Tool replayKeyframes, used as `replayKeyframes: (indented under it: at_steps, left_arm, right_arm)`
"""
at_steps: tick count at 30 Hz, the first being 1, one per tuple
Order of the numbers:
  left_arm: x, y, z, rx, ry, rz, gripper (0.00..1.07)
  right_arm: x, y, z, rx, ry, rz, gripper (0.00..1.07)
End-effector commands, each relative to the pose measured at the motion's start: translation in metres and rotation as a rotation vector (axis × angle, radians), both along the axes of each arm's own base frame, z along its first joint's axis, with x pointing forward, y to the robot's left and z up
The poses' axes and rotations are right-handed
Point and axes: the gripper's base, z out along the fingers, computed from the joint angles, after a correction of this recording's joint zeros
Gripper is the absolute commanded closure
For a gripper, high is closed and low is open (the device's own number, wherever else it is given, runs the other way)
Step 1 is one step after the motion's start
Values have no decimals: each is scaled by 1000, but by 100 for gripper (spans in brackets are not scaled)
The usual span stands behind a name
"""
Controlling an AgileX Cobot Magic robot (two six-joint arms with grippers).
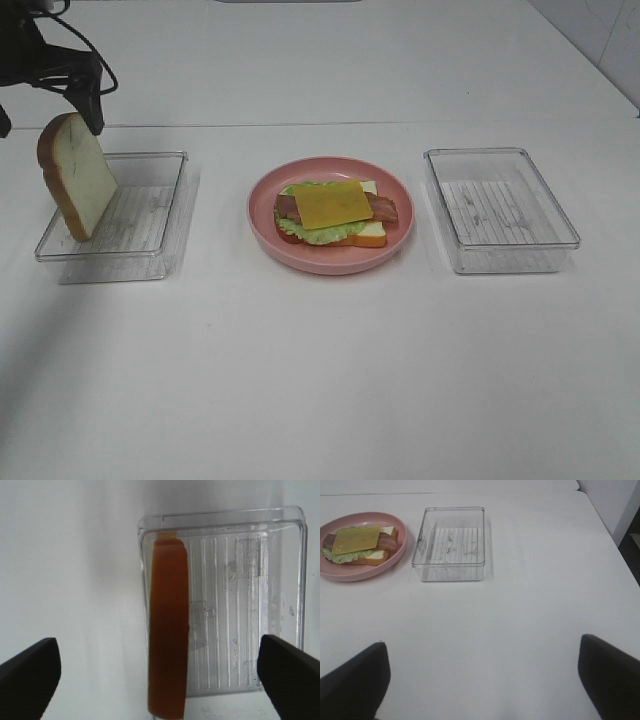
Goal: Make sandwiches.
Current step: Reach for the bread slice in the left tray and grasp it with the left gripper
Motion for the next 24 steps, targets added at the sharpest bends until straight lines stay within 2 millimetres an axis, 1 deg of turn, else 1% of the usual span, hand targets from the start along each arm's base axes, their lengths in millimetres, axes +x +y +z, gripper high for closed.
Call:
replayKeyframes:
  at_steps: [1, 2, 4, 5, 11, 13, 14, 15, 16, 17, 18, 19, 20, 21, 24]
  left_arm:
    - [-2, -4, -10, -26, 75, -14, 4]
    - [-1, -6, -19, -42, 91, -22, 4]
    - [0, -6, -22, -43, 97, -31, 4]
    - [1, -6, -29, -42, 112, -35, 4]
    - [4, -6, -38, -36, 124, -41, 5]
    - [5, -6, -39, -35, 114, -50, 15]
    - [5, -6, -39, -35, 114, -50, 15]
    - [5, -6, -39, -33, 111, -56, 34]
    - [5, -6, -39, -31, 110, -56, 52]
    - [5, -6, -39, -31, 110, -56, 52]
    - [6, -4, -39, -18, 107, -49, 87]
    - [6, -3, -39, -9, 104, -43, 104]
    - [6, -3, -39, -9, 104, -43, 104]
    - [6, -3, -39, -3, 109, -24, 107]
    - [5, -3, -38, -6, 113, -8, 105]
  right_arm:
    - [-3, 0, 0, -5, -29, 2, 9]
    - [-3, 0, 0, -5, -29, 2, 9]
    - [-3, 0, 0, -4, -29, 2, 9]
    - [-3, 0, 0, -4, -29, 2, 9]
    - [-3, 0, 0, -4, -29, 2, 9]
    - [-3, 0, 0, -4, -29, 2, 9]
    - [-3, 0, 0, -4, -29, 2, 9]
    - [-3, 0, 0, -4, -29, 2, 9]
    - [-3, 0, 0, -4, -29, 2, 9]
    - [-3, 0, 0, -4, -29, 2, 9]
    - [-3, 0, 0, -4, -29, 2, 9]
    - [-3, 0, 0, -4, -29, 2, 9]
    - [-3, 0, 0, -4, -29, 2, 9]
    - [-3, 0, 0, -4, -29, 2, 9]
    - [-3, 0, 0, -4, -29, 2, 9]
